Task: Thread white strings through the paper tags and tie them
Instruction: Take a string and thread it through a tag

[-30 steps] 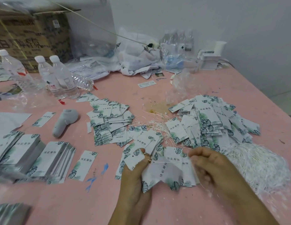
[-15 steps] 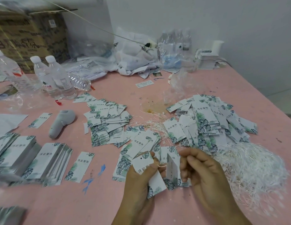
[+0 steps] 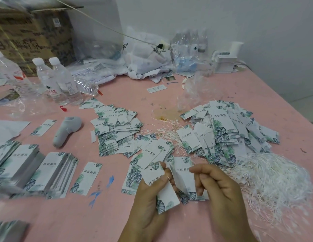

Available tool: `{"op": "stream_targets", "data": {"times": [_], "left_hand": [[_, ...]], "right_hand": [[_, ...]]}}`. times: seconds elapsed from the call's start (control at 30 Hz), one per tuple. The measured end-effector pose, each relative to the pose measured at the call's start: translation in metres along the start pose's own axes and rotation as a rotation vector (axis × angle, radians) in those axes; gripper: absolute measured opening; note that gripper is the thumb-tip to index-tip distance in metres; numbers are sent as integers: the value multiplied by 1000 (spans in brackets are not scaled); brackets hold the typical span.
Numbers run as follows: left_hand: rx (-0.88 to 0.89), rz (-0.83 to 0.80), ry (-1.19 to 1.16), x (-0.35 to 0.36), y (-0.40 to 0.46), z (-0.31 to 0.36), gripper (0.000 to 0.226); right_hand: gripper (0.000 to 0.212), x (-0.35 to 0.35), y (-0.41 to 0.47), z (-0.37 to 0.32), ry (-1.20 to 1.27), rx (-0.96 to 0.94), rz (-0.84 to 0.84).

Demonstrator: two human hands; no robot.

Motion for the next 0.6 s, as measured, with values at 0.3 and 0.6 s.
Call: {"op": "stream_targets", "data": {"times": [0.3, 0.6], "left_hand": [[-10, -8, 142, 4, -3, -3, 33], [-43, -41, 3, 16, -6, -6, 37]], "right_hand": [[12, 22, -6, -27, -389, -158, -1], [12, 21, -11, -40, -670, -414, 58]]}}
Point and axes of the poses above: each hand's wrist, its own y-axis towards the middle knuckle, its own x-axis out of the palm, z = x × y, the point moved 10 cm from there along y, towards the middle knuckle, and after that the axes turned 12 degrees about -z, right-handed, at the moved point
